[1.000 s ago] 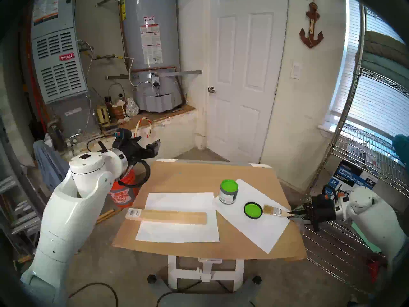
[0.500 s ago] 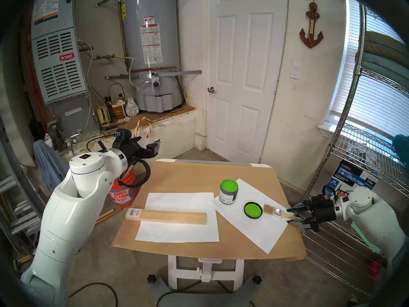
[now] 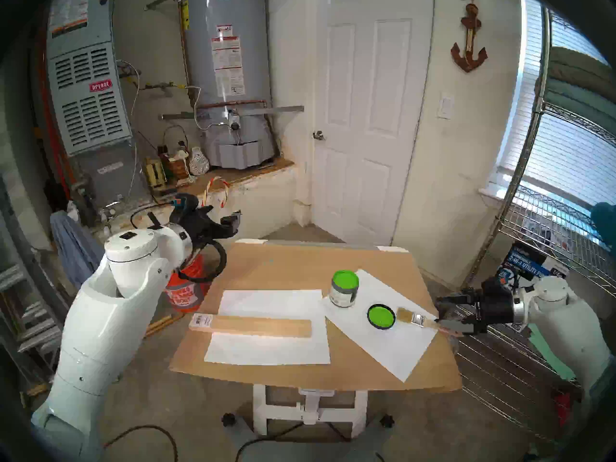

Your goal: Pick up brush, dip the brush into paint, and paint the wood

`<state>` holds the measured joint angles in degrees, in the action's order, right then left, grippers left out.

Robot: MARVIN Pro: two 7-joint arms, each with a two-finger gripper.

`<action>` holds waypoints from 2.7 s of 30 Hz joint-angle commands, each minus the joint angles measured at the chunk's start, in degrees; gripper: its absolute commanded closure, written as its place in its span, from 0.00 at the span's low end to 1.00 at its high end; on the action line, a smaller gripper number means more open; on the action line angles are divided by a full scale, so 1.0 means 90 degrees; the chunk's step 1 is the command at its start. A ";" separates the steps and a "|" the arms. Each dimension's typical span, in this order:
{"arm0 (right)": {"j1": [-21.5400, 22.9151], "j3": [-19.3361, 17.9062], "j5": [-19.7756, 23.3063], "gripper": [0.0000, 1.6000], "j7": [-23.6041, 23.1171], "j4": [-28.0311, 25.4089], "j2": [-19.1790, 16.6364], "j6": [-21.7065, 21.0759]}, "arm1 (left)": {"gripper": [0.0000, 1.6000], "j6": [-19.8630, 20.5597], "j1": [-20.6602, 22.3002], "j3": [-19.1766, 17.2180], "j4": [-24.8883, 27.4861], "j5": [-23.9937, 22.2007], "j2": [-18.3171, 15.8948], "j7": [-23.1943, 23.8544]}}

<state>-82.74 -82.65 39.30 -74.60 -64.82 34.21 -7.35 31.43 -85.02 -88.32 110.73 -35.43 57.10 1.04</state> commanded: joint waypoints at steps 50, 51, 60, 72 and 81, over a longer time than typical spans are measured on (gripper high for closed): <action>-0.1921 -0.0815 0.3673 0.00 0.1564 0.0035 -0.0298 -0.4187 | 0.00 -0.0019 0.0057 -0.0063 0.0113 -0.0013 -0.0010 -0.0003; -0.1933 -0.0830 0.3681 0.00 0.1575 0.0027 -0.0280 -0.4176 | 0.00 -0.0019 0.0057 -0.0063 0.0113 -0.0013 -0.0010 -0.0003; -0.1908 -0.0810 0.3658 0.00 0.1689 -0.0050 -0.0143 -0.4168 | 0.00 -0.0018 0.0056 -0.0063 0.0114 -0.0013 -0.0010 -0.0003; -0.1908 -0.0837 0.3665 0.00 0.1727 -0.0078 -0.0055 -0.4222 | 0.00 -0.0018 0.0056 -0.0063 0.0114 -0.0013 -0.0010 -0.0003; -0.1899 -0.0836 0.3669 0.00 0.1764 -0.0072 0.0021 -0.4283 | 0.00 -0.0018 0.0056 -0.0063 0.0114 -0.0013 -0.0010 -0.0003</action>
<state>-100.31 -89.77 71.75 -58.82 -64.83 34.41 -45.33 31.43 -85.03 -88.36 110.77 -35.44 57.10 1.04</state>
